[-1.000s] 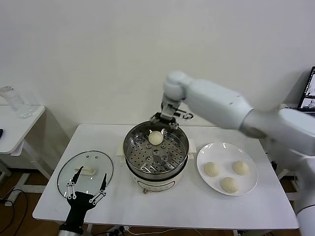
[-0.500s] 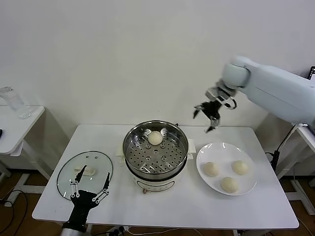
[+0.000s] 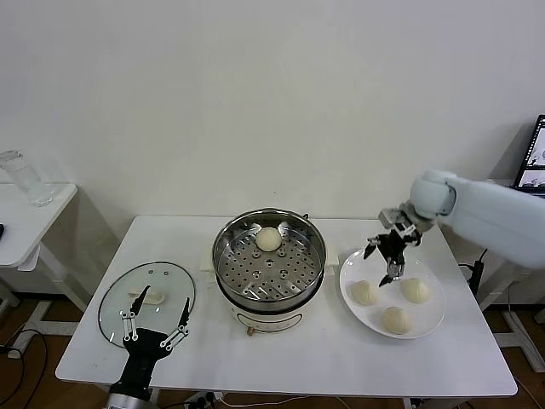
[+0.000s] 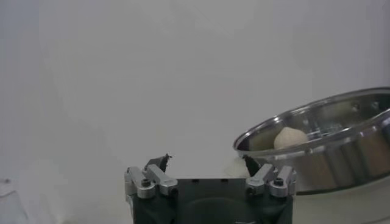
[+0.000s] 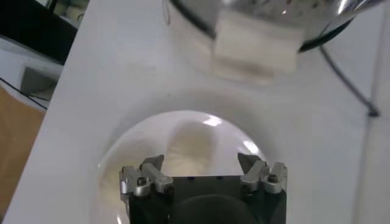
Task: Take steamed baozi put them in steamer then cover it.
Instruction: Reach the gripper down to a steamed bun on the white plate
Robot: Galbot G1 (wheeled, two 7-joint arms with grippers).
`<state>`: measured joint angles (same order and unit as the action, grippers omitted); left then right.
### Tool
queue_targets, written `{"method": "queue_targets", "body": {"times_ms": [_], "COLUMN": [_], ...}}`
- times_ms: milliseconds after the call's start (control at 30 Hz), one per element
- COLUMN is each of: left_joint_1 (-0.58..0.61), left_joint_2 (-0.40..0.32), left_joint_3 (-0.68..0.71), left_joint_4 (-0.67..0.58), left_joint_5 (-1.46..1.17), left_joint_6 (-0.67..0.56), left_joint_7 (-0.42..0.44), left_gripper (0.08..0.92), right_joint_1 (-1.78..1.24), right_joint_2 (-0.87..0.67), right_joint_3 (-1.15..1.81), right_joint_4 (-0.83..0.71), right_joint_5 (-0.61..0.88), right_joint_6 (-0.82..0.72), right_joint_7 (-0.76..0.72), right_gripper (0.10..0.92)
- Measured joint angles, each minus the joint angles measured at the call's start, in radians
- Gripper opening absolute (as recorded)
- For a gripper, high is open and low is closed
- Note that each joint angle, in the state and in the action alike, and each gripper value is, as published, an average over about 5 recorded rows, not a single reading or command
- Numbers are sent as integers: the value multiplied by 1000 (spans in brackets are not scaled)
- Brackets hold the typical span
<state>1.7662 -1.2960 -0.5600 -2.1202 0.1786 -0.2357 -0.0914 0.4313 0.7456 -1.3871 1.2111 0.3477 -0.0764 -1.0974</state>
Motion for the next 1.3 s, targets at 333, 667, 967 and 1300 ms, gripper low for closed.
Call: {"method": "queue_targets", "body": {"times_ms": [333, 667, 967, 1300], "left_joint_1": [-7, -13, -11, -7], "left_joint_2": [-2, -3, -4, -1], "left_joint_3": [-18, -31, -34, -32], "left_joint_4": [1, 3, 6, -6], "left_joint_5": [-4, -6, -7, -11], "left_joint_6": [-2, -2, -4, -2], "left_joint_7": [0, 0, 0, 1], "left_gripper": [823, 823, 823, 823], "right_joint_1": [-83, -129, -154, -163], "right_joint_2": [12, 43, 57, 58], "right_joint_3": [20, 41, 53, 61], "right_joint_4": [-36, -68, -85, -87], "right_joint_5": [-10, -20, -40, -49], "right_joint_6": [-22, -27, -25, -19], "right_joint_7": [64, 109, 119, 133], "right_gripper": [823, 823, 785, 642]}}
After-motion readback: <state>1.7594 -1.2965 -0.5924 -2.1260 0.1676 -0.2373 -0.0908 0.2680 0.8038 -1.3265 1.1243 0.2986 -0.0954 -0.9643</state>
